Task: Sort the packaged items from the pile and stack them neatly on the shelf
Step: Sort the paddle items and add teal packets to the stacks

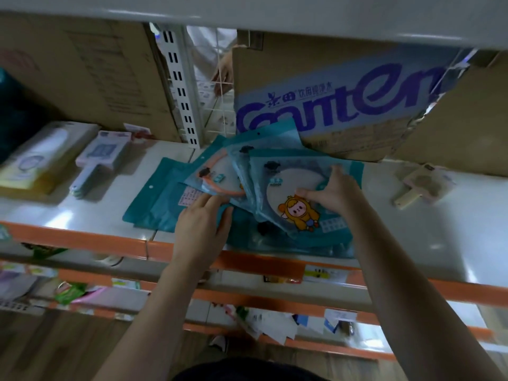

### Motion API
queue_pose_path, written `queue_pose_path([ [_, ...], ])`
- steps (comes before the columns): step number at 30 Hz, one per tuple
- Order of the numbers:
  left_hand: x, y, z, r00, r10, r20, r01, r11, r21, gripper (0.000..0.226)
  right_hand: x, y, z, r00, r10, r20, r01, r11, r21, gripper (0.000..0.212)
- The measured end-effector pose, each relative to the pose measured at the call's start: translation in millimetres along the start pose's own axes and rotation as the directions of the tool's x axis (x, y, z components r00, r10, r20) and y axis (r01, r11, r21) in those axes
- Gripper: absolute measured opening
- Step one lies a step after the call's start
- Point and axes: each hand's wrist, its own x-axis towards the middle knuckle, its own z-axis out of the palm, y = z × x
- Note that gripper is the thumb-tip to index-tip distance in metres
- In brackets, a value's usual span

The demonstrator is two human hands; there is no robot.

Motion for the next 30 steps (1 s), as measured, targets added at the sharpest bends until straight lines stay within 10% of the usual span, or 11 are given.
queue_pose_path([
  [11,50,23,21,0.975,-0.214,0.06,0.219,0.971,-0.097,0.039,-32,57,-7,0.981,0.16,-0.111,-0.021,0.654,0.756,0.012],
  [22,89,55,42,0.922,-0.303,0.239,0.321,0.946,-0.037,0.065,-52,100,-26,0.938,0.191,-0.29,0.112,0.625,0.773,0.02],
  [30,82,43,35,0.881,-0.377,0.286,0.473,0.725,-0.501,0.03,-59,92,-33,0.957,0.228,-0.181,0.051,0.48,0.876,0.023],
])
